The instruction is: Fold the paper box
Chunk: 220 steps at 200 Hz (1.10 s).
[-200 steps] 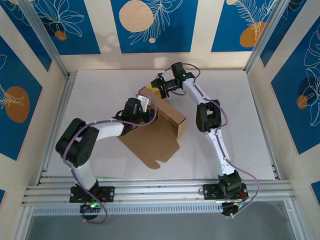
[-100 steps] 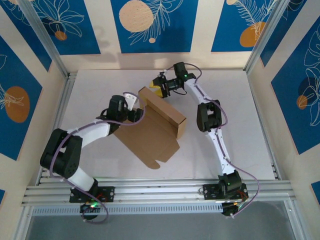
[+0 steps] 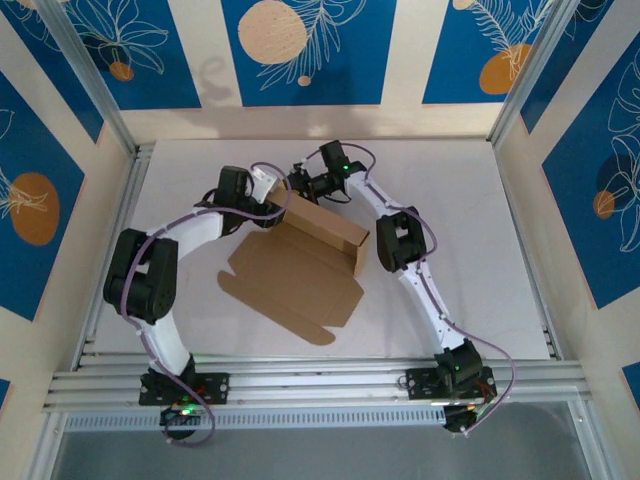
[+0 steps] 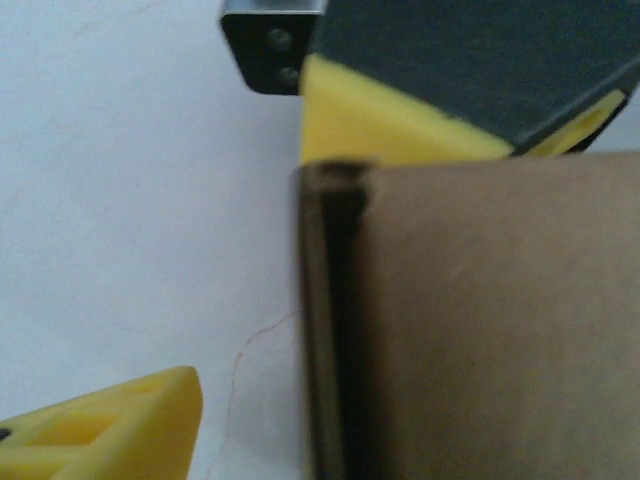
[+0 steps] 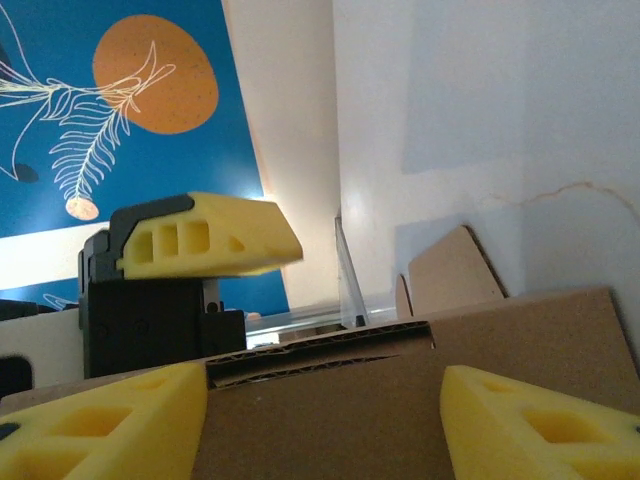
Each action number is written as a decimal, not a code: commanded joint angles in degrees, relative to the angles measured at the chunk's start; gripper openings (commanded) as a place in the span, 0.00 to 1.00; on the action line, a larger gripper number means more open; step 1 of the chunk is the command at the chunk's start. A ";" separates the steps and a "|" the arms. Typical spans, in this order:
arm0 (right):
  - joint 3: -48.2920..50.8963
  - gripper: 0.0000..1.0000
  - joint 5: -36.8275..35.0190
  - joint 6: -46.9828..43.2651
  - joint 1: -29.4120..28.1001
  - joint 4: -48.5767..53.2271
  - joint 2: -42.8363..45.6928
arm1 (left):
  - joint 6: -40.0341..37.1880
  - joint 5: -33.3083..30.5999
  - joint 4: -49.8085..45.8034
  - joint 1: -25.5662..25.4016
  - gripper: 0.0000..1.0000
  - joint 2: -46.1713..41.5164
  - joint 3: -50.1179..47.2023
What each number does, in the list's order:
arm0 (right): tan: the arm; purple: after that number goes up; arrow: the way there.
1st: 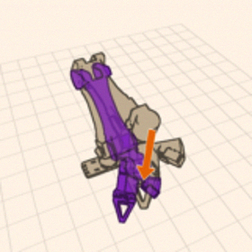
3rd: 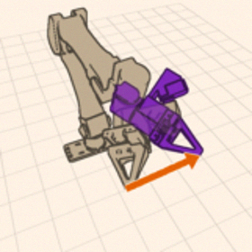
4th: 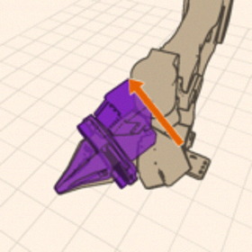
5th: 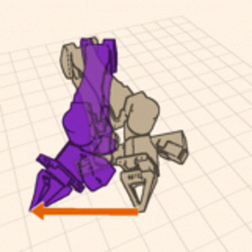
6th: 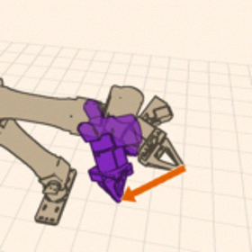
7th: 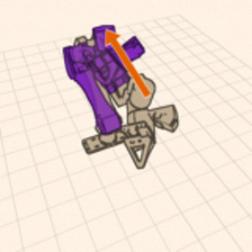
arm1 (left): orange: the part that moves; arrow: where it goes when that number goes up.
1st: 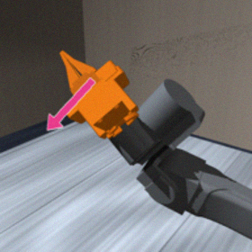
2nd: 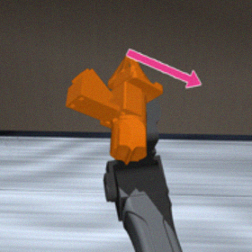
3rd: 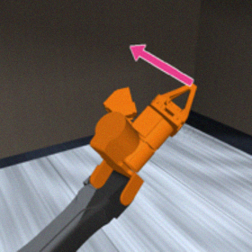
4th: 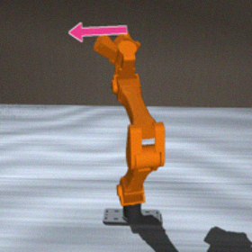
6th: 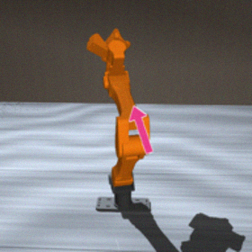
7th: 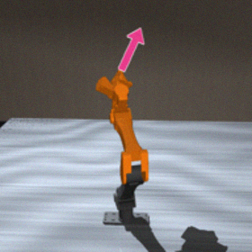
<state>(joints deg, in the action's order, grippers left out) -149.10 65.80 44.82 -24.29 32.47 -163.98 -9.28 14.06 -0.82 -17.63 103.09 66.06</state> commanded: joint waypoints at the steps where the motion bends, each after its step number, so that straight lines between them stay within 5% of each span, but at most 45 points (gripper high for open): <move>1: -1.16 0.63 1.26 1.94 0.14 -0.48 -0.05 | -1.78 3.16 -4.85 0.46 0.58 0.98 2.38; 20: 2.78 0.61 0.46 5.52 0.37 -5.66 1.68 | -0.54 2.65 -6.36 0.44 0.49 0.61 2.13; 91: 34.64 0.56 -1.93 33.92 -0.13 -51.15 13.06 | 15.68 -2.50 14.78 -0.84 0.51 -7.57 -16.02; 167: 38.97 0.56 2.57 25.73 -2.79 -47.25 15.89 | 11.04 -6.46 38.36 -2.85 0.60 -9.12 -27.81; 220: 39.85 0.56 2.76 26.11 -2.70 -48.38 15.81 | 13.04 -2.92 47.10 -2.85 0.47 -6.01 -30.13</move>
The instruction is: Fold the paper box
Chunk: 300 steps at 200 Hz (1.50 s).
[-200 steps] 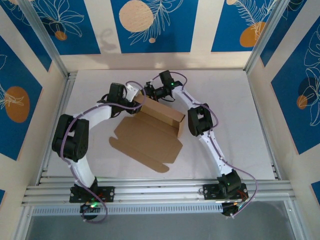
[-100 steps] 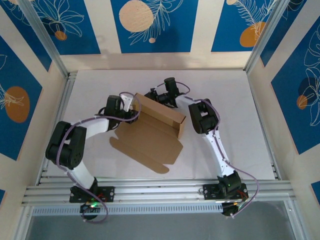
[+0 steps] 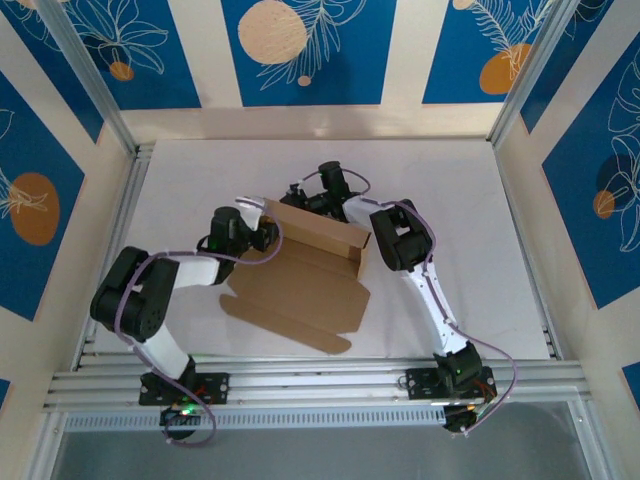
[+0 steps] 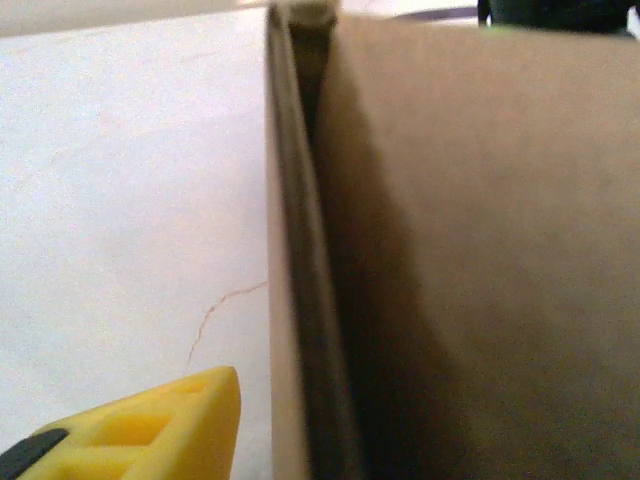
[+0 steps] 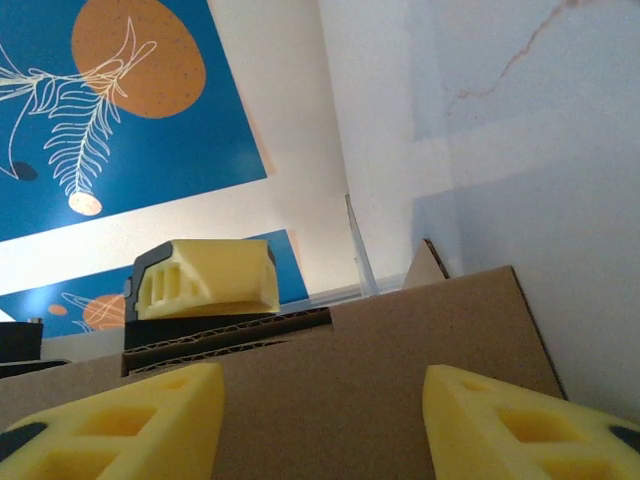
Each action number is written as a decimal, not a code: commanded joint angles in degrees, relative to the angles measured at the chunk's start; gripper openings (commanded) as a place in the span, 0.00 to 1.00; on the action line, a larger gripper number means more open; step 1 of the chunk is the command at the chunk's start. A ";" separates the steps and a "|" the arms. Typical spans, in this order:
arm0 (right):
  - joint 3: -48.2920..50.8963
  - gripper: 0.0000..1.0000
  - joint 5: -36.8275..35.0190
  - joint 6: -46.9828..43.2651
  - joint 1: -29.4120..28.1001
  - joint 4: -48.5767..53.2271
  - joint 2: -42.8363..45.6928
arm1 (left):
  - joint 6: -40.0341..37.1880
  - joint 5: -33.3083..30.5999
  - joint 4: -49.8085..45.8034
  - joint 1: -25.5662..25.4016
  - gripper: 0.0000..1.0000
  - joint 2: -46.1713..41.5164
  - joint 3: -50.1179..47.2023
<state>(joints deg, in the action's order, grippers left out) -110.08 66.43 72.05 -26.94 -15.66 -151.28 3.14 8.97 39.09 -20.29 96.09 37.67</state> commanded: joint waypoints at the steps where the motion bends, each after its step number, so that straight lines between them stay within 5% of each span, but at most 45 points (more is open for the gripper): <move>1: 0.83 0.56 2.12 -1.13 -0.09 -0.20 3.10 | 0.63 2.23 7.34 -0.18 0.47 0.96 -1.86; 168: 0.68 0.55 2.34 -2.36 -0.22 1.33 2.69 | 0.86 0.34 5.47 -0.18 0.48 1.08 -1.75; 255: 0.65 0.54 2.40 -1.72 -1.28 0.72 2.83 | 1.17 0.95 2.77 -0.18 0.26 2.70 0.42; 300: 5.39 0.52 -0.20 -0.64 -2.46 -1.03 5.36 | 0.65 -1.08 -0.40 -0.25 0.08 2.41 1.92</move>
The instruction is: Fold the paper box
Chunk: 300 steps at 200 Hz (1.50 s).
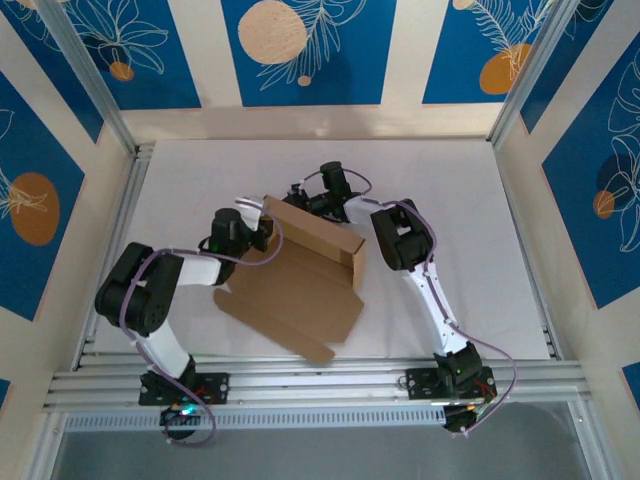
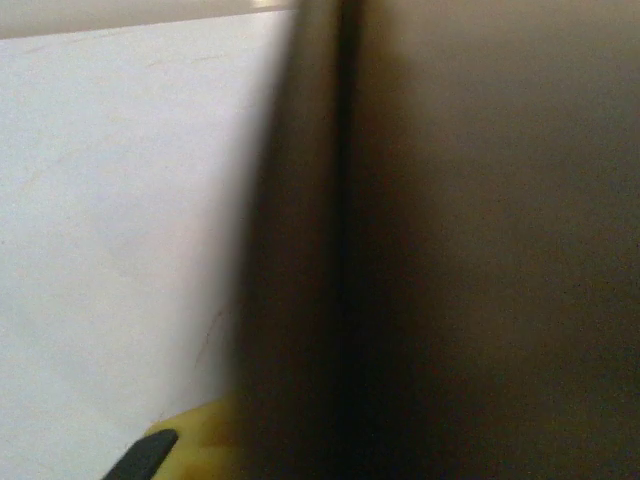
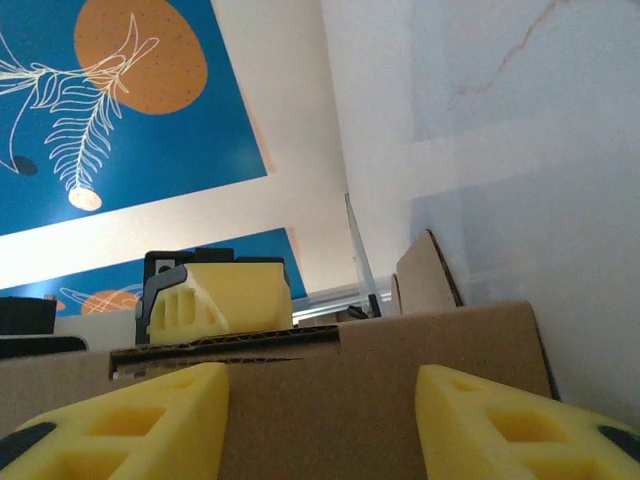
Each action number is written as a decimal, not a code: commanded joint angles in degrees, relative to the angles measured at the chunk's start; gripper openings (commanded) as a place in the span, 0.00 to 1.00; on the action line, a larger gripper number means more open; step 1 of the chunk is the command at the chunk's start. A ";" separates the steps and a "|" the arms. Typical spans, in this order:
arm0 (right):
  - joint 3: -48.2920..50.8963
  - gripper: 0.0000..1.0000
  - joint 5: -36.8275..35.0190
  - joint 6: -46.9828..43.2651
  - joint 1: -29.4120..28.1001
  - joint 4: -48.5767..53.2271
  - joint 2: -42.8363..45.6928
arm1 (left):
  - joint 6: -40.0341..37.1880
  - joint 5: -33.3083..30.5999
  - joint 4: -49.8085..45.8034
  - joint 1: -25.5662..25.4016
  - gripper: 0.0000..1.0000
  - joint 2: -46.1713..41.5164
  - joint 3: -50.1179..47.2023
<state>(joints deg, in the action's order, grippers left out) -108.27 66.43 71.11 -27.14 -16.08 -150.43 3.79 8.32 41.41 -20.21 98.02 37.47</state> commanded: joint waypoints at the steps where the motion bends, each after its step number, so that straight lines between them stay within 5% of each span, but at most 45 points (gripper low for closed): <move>1: 3.76 0.52 -0.36 0.32 -2.33 -0.62 4.65 | -0.05 -0.51 -2.82 -0.35 0.07 0.45 2.14; 17: 5.43 0.51 -1.87 0.67 -3.30 -0.87 5.98 | -0.02 -3.21 -4.29 -0.62 0.00 0.33 2.73; 65: 5.61 0.51 -4.30 0.13 -6.36 1.24 8.93 | -2.30 -13.94 -8.74 -4.72 0.00 0.92 5.10; 90: 6.71 0.52 -5.77 -1.38 -6.63 2.48 10.65 | -0.71 -13.31 -8.20 -5.02 0.00 1.24 5.27; 107: 7.76 0.52 -6.32 -0.92 -5.53 1.75 11.02 | 0.40 -10.43 -4.78 -4.69 0.21 0.19 3.23; 128: 9.13 0.52 -5.89 -0.79 -4.27 -0.01 11.30 | 1.46 -3.58 -0.73 -3.15 0.29 -0.46 0.85; 155: 8.93 0.52 -4.40 -3.01 -3.99 0.30 11.09 | 3.45 2.12 2.73 -1.18 0.28 0.50 -0.55; 211: 9.11 0.51 -3.71 -1.30 -3.49 -2.13 10.56 | 2.71 2.68 1.12 -0.89 0.25 2.39 0.56; 246: 10.07 0.51 -4.44 -0.83 -4.55 -2.25 12.29 | 3.04 -1.52 -2.18 -0.97 0.25 3.59 2.16; 300: 14.19 0.50 -6.58 5.40 -5.60 -8.13 15.67 | 2.45 -12.05 -7.59 -4.08 0.10 4.03 4.97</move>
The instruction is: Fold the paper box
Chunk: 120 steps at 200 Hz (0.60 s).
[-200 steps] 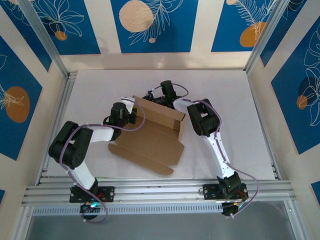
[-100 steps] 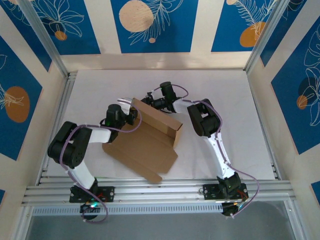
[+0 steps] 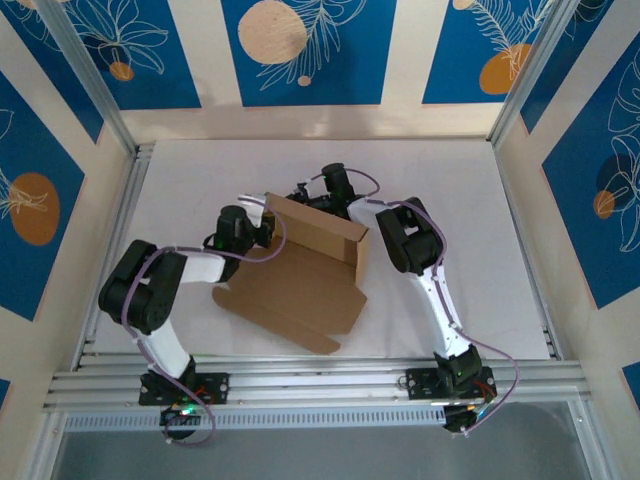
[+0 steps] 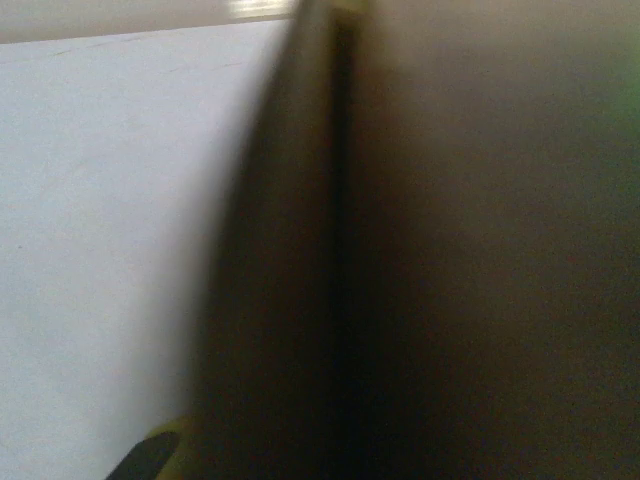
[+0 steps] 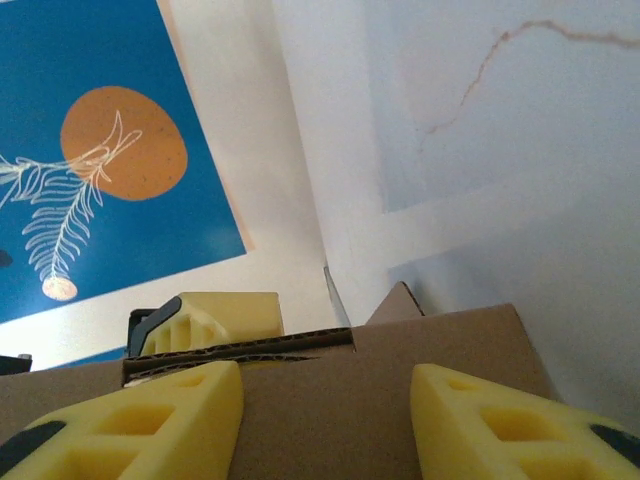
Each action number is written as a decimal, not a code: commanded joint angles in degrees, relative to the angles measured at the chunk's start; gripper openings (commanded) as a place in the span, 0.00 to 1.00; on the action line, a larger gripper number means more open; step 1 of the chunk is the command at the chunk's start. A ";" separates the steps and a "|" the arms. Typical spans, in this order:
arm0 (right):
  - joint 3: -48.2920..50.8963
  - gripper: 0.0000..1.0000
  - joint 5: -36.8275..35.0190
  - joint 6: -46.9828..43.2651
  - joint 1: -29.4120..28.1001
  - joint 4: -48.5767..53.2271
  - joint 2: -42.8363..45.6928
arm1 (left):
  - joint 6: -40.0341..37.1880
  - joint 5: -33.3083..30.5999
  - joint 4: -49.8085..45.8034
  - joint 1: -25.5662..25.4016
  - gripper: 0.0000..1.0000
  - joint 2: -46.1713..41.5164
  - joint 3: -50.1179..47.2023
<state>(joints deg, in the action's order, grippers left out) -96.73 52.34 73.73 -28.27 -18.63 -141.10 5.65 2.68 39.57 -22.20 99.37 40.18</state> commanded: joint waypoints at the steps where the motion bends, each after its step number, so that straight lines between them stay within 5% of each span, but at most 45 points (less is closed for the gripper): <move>1: 2.80 0.50 7.47 2.89 -4.44 -5.77 6.43 | 0.59 -6.61 -5.87 -2.16 0.10 2.67 2.31; 120: 5.80 0.51 6.03 10.65 -7.24 -14.30 12.02 | 1.04 -19.13 -12.70 -6.36 0.09 5.55 6.46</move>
<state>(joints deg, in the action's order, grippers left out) -90.83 47.05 82.96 -28.23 -23.59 -137.45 5.96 -11.35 34.61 -27.16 100.40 44.14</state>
